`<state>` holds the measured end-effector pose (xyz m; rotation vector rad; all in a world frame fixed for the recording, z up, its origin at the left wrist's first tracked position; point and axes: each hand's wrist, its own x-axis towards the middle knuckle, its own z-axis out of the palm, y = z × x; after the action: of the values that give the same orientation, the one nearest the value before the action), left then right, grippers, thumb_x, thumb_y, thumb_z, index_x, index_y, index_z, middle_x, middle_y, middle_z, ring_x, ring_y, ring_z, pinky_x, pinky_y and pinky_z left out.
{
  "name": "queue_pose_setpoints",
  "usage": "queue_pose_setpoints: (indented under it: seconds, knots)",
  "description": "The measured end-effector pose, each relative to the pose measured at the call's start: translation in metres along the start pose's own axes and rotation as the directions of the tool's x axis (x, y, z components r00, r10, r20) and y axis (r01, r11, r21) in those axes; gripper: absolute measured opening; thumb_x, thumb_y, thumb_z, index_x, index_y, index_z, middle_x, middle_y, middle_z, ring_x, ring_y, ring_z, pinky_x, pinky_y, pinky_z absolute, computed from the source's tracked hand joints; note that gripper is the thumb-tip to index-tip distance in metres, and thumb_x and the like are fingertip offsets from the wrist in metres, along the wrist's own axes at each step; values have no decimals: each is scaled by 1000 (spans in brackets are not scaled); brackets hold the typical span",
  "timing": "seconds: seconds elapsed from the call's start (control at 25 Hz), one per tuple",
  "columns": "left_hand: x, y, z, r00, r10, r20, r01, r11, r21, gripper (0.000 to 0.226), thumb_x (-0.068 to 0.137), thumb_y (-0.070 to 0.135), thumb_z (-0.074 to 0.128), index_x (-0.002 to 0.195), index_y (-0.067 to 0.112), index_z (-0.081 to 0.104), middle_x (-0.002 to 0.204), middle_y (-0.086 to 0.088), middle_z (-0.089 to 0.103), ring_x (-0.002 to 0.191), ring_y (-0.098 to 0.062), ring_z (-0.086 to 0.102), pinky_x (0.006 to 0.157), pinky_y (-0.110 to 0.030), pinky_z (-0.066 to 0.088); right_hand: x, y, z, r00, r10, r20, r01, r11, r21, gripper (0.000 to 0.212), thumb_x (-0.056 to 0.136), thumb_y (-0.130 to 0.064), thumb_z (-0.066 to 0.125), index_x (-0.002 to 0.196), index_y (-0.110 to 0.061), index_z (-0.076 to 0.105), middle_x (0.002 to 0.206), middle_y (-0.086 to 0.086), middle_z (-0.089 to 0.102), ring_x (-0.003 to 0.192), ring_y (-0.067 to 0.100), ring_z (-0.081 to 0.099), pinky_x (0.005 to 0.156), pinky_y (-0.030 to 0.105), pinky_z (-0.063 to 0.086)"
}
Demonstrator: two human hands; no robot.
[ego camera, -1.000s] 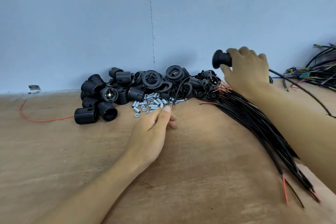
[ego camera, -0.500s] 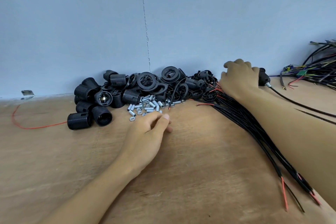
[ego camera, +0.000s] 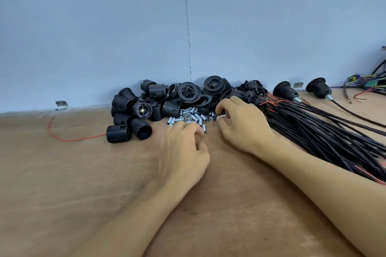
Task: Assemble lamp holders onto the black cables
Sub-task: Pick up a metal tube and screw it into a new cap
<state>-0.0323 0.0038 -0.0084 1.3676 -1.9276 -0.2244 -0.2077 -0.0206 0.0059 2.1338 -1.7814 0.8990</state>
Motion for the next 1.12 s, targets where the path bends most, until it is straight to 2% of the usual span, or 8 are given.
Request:
queue_pose_setpoints:
  seconds: [0.12,0.24,0.36,0.48,0.6,0.8,0.92,1.12]
  knots:
    - [12,-15,-12,988,-153,-2,153,986,61,28,86,15,60,112,24,65,110,5,58,110,-19,54,87,-34,46,-4,-9,-1,996,1,86,-6,998,55,8,89,-32,59,96,-33,56,80,-14,48,82,15,55,70,32,39]
    - [18,-20,-14,971,-238,-2,238,971,19,25,90,18,62,114,23,63,111,4,60,108,-21,58,87,-38,49,-5,-18,3,989,-11,149,0,997,76,16,90,-42,60,105,-35,59,86,-15,55,86,11,56,68,29,36]
    - [18,-21,-13,969,-246,-2,246,969,31,29,90,17,63,118,20,57,114,0,56,107,-23,55,82,-34,44,-2,-24,9,977,1,213,-11,999,45,28,93,-45,58,117,-34,63,94,-12,57,98,16,58,77,32,44]
    - [17,-24,-15,977,-213,-11,213,973,89,31,89,13,61,117,13,49,117,-7,48,108,-29,51,82,-36,42,-1,-27,12,972,49,229,-53,999,12,28,94,-45,56,116,-31,66,101,-6,60,104,22,59,85,36,49]
    - [17,-24,-16,977,-214,-7,212,967,138,26,90,14,59,115,10,53,119,-9,53,112,-30,52,89,-41,47,0,-27,13,967,92,236,-101,994,29,27,93,-45,59,113,-30,68,99,-8,60,100,20,60,84,35,49]
    - [19,-29,-16,985,-168,-38,170,984,49,9,91,10,63,96,16,64,100,-3,66,98,-28,61,82,-41,49,-3,-29,8,957,113,266,-156,977,144,19,89,-34,66,107,-32,60,92,-13,57,89,12,59,81,36,51]
    - [19,-30,-16,987,-159,-21,158,986,-52,12,89,7,67,87,18,63,84,2,66,87,-22,63,78,-40,52,-7,-28,0,951,111,289,-171,967,191,20,86,-21,68,100,-31,58,88,-11,62,82,11,60,79,37,53]
    - [15,-23,-13,994,-77,83,91,980,-175,22,85,2,72,89,21,65,78,11,64,69,5,59,68,-5,43,-20,-22,-18,955,143,261,-216,935,280,22,83,-19,76,97,-30,63,79,-12,66,68,-1,59,66,16,45]
